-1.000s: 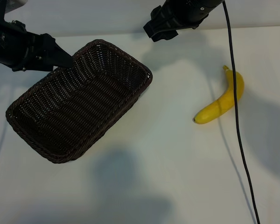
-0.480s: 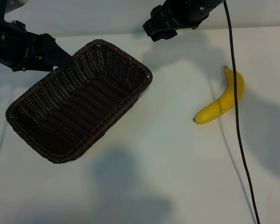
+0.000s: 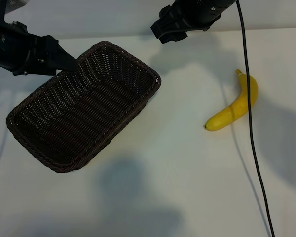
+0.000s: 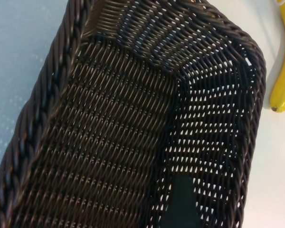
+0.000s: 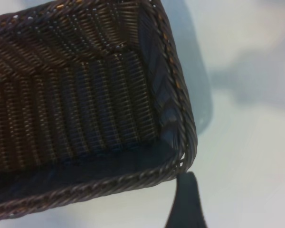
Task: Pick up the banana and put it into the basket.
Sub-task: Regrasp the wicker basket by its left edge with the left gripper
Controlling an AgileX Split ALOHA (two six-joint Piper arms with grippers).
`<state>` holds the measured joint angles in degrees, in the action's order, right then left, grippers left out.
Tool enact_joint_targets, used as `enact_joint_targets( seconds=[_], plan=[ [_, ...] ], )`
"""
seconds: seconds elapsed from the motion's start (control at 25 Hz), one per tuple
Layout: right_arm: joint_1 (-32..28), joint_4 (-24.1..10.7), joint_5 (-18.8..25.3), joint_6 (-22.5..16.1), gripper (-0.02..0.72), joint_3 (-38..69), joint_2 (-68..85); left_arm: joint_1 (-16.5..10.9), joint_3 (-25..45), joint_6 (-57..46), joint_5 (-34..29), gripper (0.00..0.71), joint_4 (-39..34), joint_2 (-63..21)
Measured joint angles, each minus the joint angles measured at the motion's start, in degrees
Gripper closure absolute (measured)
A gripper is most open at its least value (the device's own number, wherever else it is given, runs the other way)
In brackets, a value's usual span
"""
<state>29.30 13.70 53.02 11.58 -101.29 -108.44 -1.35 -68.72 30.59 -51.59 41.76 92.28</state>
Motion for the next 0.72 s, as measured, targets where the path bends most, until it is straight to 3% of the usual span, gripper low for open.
enact_joint_targets(
  seconds=[0.4,0.56,0.72],
  plan=[
    [0.0,0.0,0.0,0.0,0.14,0.0,0.0,0.0,0.0,-4.3,-1.83,0.11,-1.57,0.0],
    [0.0,0.0,0.0,0.0,0.14,0.0,0.0,0.22,0.8,-11.67,-1.61,0.11,-7.21,-1.44],
    [0.0,0.0,0.0,0.0,0.14,0.0,0.0,0.3,5.87,-20.34,2.75,0.111,-14.05,-7.86]
  ],
)
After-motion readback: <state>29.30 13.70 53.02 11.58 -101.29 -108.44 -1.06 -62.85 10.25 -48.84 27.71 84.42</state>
